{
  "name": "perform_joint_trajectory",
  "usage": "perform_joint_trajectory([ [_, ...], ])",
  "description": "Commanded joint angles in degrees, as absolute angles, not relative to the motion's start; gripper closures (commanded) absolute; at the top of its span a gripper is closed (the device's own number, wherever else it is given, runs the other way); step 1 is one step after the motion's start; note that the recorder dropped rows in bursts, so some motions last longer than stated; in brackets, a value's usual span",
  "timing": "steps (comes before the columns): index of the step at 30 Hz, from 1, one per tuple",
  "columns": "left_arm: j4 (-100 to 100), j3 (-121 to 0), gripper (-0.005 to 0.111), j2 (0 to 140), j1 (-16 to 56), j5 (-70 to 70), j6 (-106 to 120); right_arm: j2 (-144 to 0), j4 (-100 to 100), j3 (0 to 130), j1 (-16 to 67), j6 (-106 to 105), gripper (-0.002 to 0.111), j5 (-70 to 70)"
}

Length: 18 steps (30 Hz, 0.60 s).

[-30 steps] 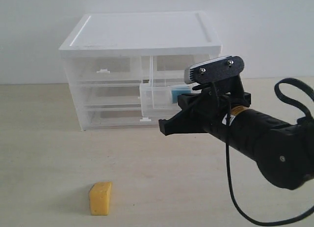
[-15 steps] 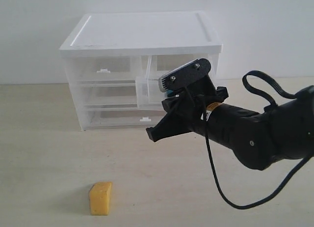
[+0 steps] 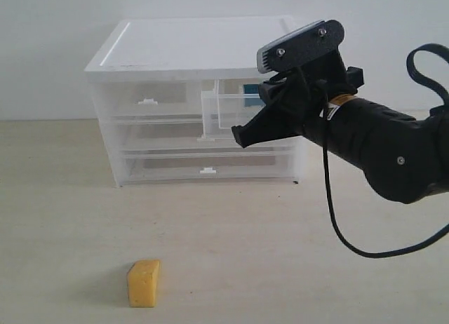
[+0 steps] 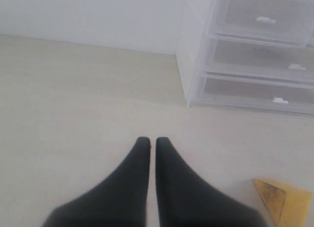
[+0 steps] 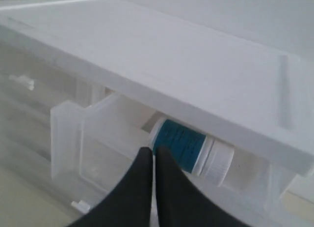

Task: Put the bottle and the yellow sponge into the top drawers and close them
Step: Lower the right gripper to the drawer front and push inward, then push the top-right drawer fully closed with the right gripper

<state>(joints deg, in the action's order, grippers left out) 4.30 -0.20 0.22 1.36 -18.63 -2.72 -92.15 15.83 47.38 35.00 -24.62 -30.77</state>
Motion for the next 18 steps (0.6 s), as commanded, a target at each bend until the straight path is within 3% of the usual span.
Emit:
perform_joint_trajectory([
  [1, 4.99, 0.00, 0.103, 0.00, 1.19, -18.07, -2.95, -91.08, 15.97, 47.49, 34.76, -24.63, 0.108, -27.22],
  [9, 4.99, 0.00, 0.103, 0.00, 1.19, -18.07, -2.95, -85.03, 15.97, 48.24, 34.76, -25.41, 0.108, -8.92],
  [14, 4.99, 0.00, 0.103, 0.00, 1.19, -18.07, -2.95, -88.68, 15.97, 56.47, 34.27, -28.79, 0.108, 10.01],
  [18, 4.99, 0.00, 0.103, 0.00, 1.19, -18.07, -2.95, -92.01, 15.85, 61.56, 33.77, -29.30, 0.108, 10.34],
])
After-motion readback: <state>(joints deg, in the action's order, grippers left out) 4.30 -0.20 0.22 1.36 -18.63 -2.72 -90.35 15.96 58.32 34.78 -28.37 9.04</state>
